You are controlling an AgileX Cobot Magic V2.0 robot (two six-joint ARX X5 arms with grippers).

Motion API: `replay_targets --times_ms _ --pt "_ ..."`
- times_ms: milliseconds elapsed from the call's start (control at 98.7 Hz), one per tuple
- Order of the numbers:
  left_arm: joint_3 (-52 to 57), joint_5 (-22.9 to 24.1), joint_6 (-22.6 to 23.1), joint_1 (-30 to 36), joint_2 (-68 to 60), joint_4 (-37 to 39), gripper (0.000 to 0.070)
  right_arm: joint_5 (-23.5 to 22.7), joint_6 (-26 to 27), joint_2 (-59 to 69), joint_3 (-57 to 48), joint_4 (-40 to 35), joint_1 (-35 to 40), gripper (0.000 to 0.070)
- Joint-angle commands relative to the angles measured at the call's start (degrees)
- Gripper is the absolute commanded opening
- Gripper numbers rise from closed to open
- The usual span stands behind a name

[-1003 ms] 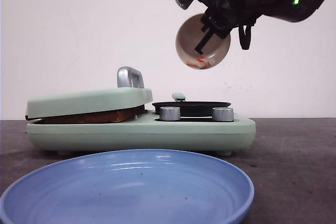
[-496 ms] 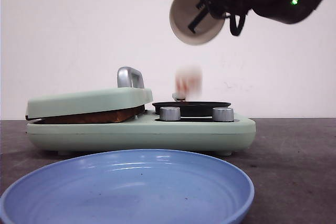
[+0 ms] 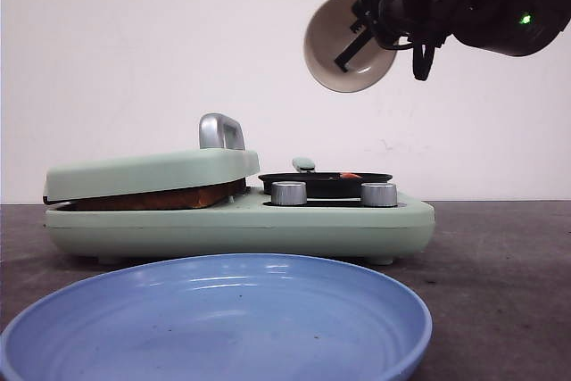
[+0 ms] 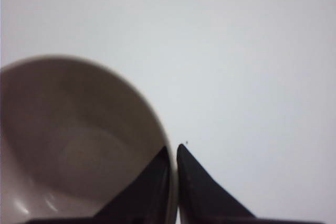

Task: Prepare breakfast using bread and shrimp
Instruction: 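Tilt the bowl over the frying pan to pour the shrimp in, then carry the empty bowl back and lower it onto the table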

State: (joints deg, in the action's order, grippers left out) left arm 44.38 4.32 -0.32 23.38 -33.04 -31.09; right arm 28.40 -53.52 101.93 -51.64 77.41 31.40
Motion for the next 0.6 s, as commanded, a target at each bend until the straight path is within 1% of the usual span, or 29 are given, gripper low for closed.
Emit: replay_targets --times_ms 0,71,132,172,233,324,517,588 --pt "0.44 -0.04 0.76 0.26 -0.28 0.61 0.0429 2.27 1.55 0.22 -1.27 0.90 0.61 0.0007" --pt "0.44 -0.04 0.76 0.26 -0.28 0.61 0.0429 7.48 1.77 0.11 -1.81 0.66 0.76 0.0007" --pt "0.44 -0.04 0.74 0.26 -0.28 0.61 0.0429 10.93 2.01 -0.55 -2.19 -0.46 1.03 0.0010" --pt "0.44 -0.04 0.72 0.26 -0.28 0.59 0.0429 12.31 2.56 -1.27 -2.38 -2.54 1.16 0.0010" --pt "0.44 -0.24 0.68 0.26 -0.26 0.59 0.0429 12.87 4.87 -3.02 -2.64 -7.48 1.16 0.0010" --pt "0.44 -0.28 0.52 0.26 -0.26 0.59 0.0429 13.27 10.14 -6.58 -3.63 -18.40 1.14 0.0010" --pt "0.44 -0.31 0.48 0.26 -0.28 0.57 0.0429 12.96 25.49 -16.06 -8.46 -46.36 0.85 0.0010" --pt "0.44 -0.33 0.04 0.26 -0.26 0.57 0.0429 11.54 30.86 -19.43 -11.45 -56.87 0.44 0.0010"
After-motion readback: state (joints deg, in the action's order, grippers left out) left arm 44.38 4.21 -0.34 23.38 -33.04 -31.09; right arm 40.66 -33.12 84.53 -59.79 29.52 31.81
